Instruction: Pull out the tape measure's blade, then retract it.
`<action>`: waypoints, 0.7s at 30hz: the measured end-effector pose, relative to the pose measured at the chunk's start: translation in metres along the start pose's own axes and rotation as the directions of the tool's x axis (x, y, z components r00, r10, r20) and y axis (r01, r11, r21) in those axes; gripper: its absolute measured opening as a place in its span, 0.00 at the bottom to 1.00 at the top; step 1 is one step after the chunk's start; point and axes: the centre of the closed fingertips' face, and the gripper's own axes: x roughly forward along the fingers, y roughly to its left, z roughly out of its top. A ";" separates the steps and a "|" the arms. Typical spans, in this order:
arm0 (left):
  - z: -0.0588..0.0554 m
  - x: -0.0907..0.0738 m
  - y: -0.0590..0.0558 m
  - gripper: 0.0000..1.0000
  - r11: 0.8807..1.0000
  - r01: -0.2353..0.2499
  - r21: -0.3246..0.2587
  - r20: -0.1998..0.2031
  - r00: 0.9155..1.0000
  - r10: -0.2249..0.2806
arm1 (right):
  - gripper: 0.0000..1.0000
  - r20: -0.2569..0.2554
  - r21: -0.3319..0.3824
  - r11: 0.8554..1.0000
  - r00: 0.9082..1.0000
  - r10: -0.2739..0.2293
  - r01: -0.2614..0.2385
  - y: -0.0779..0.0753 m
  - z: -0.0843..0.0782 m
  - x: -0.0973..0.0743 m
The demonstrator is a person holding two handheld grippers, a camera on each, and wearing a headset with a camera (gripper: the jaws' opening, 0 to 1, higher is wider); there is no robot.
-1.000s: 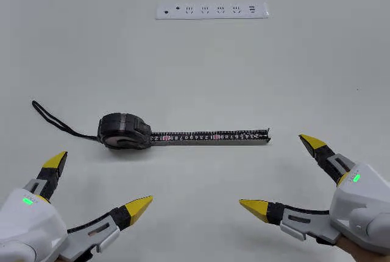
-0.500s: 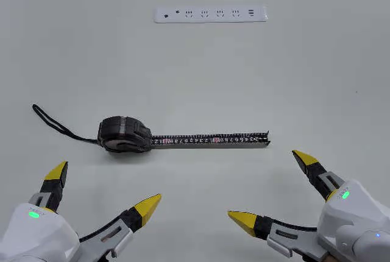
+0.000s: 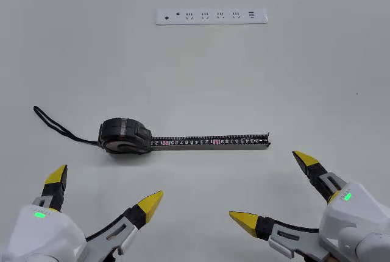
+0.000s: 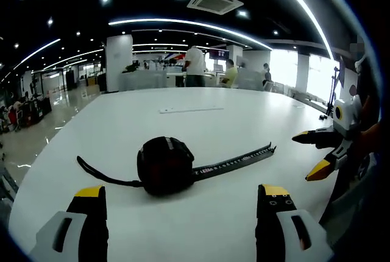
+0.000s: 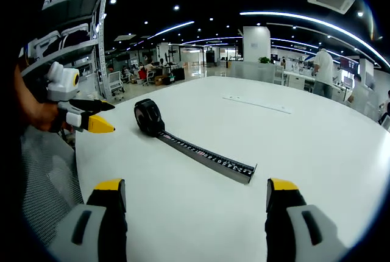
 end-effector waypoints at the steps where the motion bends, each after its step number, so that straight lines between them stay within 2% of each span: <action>1: 0.000 0.000 0.000 1.00 1.000 -0.002 -0.002 0.000 1.000 0.002 | 0.97 -0.001 -0.002 1.000 1.000 0.008 -0.008 0.001 0.000 0.001; 6: 0.003 0.003 0.000 1.00 1.000 -0.010 -0.012 0.002 1.000 0.010 | 0.96 -0.007 -0.011 0.999 0.999 0.034 -0.034 0.001 -0.002 0.002; 14: 0.006 0.009 -0.003 1.00 1.000 -0.012 -0.027 -0.001 1.000 0.012 | 0.89 -0.018 -0.045 0.995 0.996 0.087 -0.088 -0.008 -0.010 0.006; 21: 0.007 0.015 0.001 1.00 0.999 -0.032 -0.027 -0.004 0.999 0.032 | 0.80 -0.037 -0.078 0.990 0.993 0.116 -0.119 -0.019 -0.014 0.009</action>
